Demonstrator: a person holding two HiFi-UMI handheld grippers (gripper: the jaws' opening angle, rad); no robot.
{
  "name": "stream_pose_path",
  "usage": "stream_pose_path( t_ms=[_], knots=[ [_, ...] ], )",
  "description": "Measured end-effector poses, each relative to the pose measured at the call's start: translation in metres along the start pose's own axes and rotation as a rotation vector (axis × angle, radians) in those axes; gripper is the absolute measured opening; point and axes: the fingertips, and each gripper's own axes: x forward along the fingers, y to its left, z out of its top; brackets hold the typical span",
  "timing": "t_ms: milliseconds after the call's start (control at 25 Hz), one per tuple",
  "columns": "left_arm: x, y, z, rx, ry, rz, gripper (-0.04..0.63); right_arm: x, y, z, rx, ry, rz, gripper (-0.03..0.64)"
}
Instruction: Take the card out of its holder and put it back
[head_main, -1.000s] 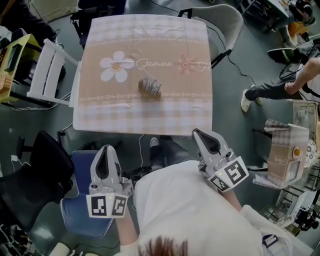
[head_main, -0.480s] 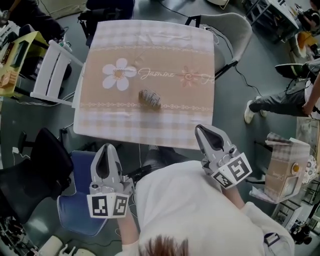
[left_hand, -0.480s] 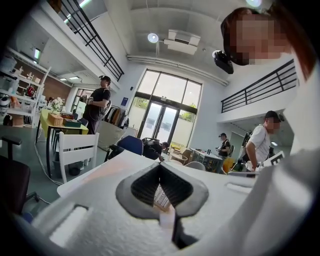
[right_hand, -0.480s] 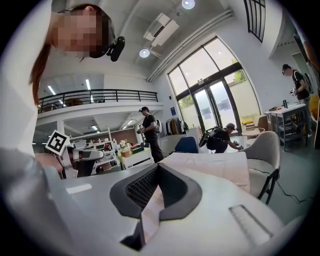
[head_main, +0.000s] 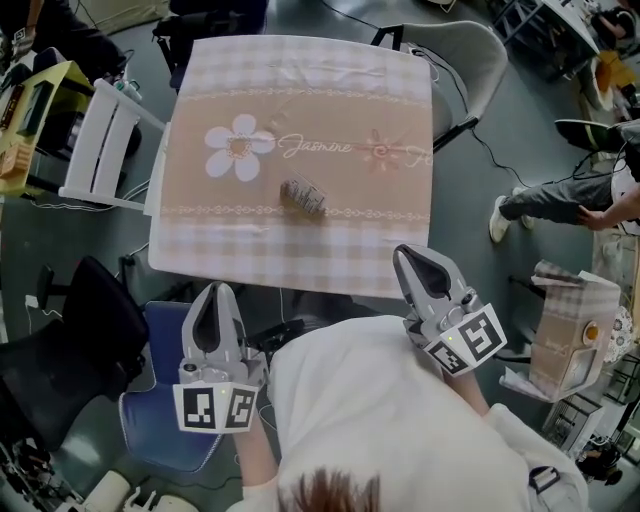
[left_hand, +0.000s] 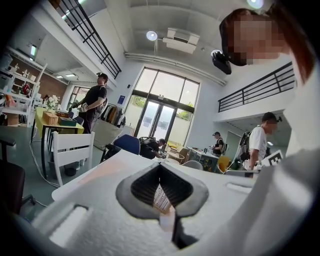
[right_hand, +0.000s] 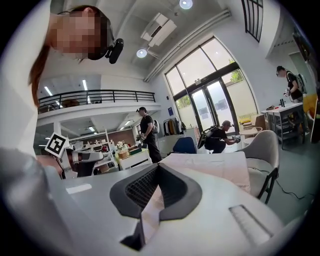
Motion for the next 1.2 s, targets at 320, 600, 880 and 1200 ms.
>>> stream_pose_path(
  t_ms=[320, 600, 880, 1200],
  knots=[
    [0.016, 0.004, 0.016, 0.036, 0.008, -0.056, 0.003, 0.014, 0.001, 0.009, 0.006, -0.016, -0.035, -0.002],
    [0.020, 0.011, 0.020, 0.025, 0.002, -0.054, 0.003, 0.024, -0.004, 0.010, -0.001, -0.016, -0.050, -0.002],
    [0.021, 0.021, 0.018, 0.001, -0.003, -0.031, 0.003, 0.036, -0.002, 0.015, -0.022, -0.026, -0.036, -0.002],
    [0.018, 0.034, 0.026, -0.005, -0.028, 0.010, 0.003, 0.071, -0.008, 0.012, -0.081, 0.019, 0.020, 0.060]
  ],
)
